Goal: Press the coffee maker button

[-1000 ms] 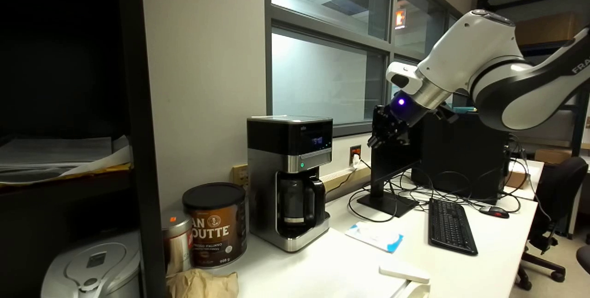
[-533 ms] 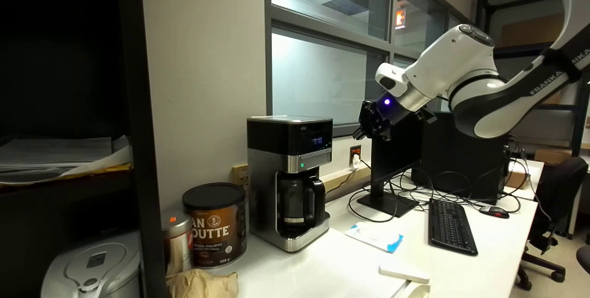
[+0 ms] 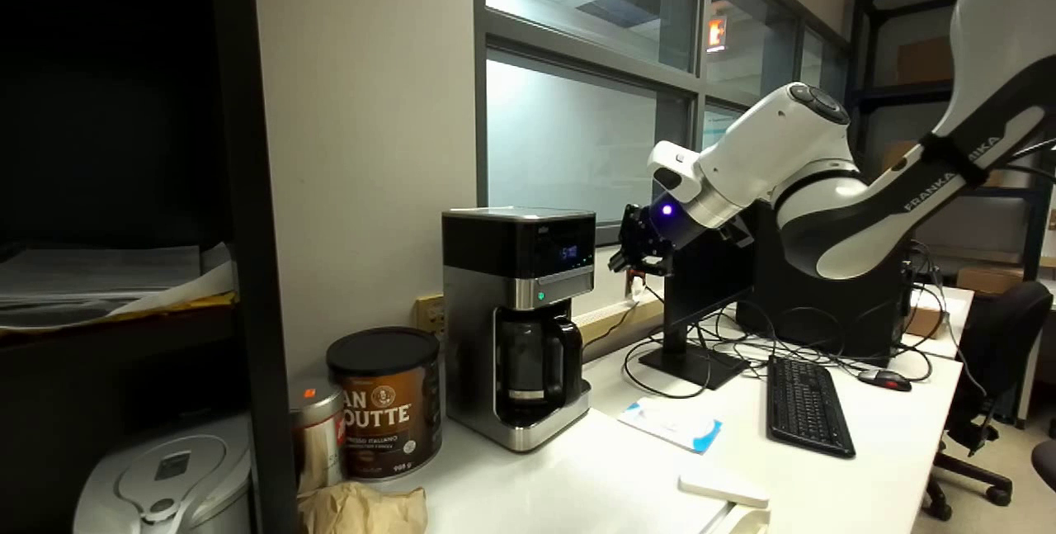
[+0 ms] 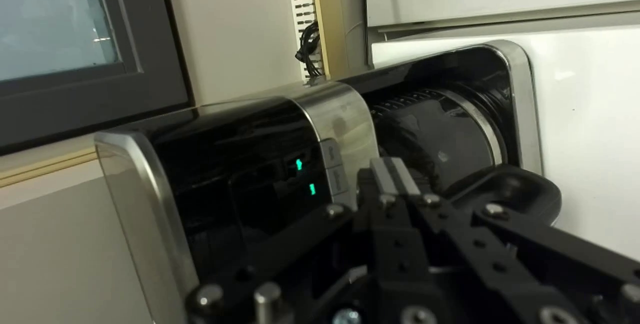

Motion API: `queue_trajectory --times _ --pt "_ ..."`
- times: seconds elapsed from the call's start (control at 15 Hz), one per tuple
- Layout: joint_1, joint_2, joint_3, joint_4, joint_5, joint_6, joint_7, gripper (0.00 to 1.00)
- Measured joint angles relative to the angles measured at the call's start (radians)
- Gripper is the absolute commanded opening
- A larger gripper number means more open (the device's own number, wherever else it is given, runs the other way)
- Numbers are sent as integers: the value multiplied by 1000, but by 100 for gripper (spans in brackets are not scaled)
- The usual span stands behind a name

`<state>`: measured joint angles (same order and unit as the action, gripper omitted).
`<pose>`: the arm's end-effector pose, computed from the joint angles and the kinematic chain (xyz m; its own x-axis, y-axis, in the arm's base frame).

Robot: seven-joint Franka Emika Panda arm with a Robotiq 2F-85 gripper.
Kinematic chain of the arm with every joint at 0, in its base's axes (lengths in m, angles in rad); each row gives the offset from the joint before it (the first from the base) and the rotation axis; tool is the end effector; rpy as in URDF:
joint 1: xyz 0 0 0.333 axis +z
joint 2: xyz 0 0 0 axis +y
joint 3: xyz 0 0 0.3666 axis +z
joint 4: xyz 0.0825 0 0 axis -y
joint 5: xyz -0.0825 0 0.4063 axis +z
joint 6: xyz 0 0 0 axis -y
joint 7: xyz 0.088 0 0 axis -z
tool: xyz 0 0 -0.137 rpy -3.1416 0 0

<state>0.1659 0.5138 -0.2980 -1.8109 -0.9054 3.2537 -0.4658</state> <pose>0.7444 0.0141 0.3556 0.1511 0.9861 0.0685 0.6074 -0.1474 0.7806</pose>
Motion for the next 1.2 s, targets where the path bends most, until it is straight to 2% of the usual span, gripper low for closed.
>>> queue_trajectory --times 0.4,1.2 --pt "25 63 -25 70 14 16 17 0" --pt "34 134 -28 152 19 17 30 0"
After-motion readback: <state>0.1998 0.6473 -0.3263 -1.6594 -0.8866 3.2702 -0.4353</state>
